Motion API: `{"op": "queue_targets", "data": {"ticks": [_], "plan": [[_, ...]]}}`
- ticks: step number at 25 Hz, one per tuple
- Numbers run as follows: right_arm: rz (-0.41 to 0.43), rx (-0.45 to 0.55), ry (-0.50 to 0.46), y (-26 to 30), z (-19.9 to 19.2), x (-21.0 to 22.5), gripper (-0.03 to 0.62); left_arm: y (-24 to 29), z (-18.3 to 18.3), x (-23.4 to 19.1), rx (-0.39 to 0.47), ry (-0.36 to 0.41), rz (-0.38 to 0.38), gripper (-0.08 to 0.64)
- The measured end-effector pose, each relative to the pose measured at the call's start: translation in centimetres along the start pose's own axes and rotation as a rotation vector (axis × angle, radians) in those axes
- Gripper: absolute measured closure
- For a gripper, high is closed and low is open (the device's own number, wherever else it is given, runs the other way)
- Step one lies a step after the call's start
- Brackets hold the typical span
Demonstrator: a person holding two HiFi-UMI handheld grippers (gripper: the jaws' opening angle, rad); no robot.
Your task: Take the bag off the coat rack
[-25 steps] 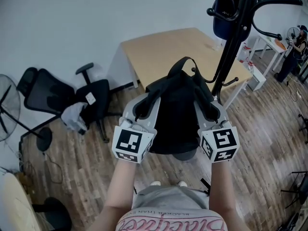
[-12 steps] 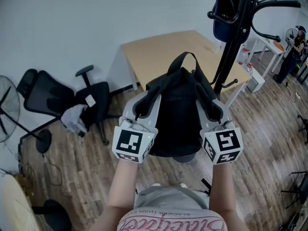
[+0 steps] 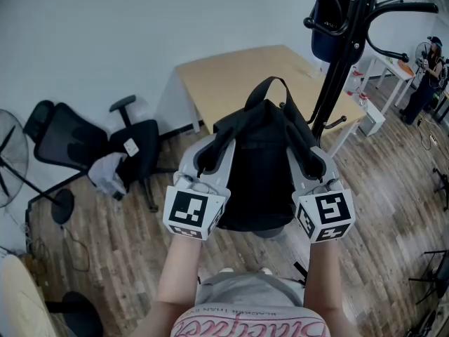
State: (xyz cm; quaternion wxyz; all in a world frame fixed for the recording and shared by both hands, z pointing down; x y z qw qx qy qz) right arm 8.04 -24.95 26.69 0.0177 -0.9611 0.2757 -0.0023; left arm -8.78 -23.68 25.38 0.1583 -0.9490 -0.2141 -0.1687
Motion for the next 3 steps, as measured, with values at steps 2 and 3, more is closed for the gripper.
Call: {"op": "queue_targets", "data": {"ticks": [2, 3], "plan": [[0.000, -0.005, 0.004, -0.02, -0.24, -0.11, 0.522, -0.17, -0.20, 0.05, -0.004, 0.000, -0.002, 0.502], [0.000, -0.007, 0.007, -0.03, -0.37, -0.18, 0.523, -0.26, -0.30, 0.07, -0.006, 0.000, -0.002, 0.502]]}}
Point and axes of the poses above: the fingertips, and each gripper's own axes: y forward along the fingers, x to its right, z out of its top, the point moved 4 cm from there along -y, backward along the fingers, and after that the axes turned 12 degrees about y, right-handed, at the moved point
